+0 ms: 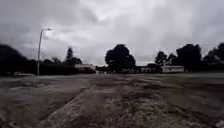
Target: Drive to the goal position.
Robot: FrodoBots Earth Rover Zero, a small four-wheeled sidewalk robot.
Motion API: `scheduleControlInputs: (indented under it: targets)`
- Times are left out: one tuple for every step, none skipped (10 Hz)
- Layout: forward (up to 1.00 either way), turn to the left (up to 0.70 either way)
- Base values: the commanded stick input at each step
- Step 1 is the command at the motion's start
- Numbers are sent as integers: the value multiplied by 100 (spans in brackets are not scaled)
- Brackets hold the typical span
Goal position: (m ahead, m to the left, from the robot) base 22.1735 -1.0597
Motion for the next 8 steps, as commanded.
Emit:
scheduleControlInputs:
  targets:
    - [69, 0]
    - [69, 0]
    - [69, 0]
    - [69, 0]
    - [69, 0]
    - [69, -31]
    - [69, -34]
    - [69, -8]
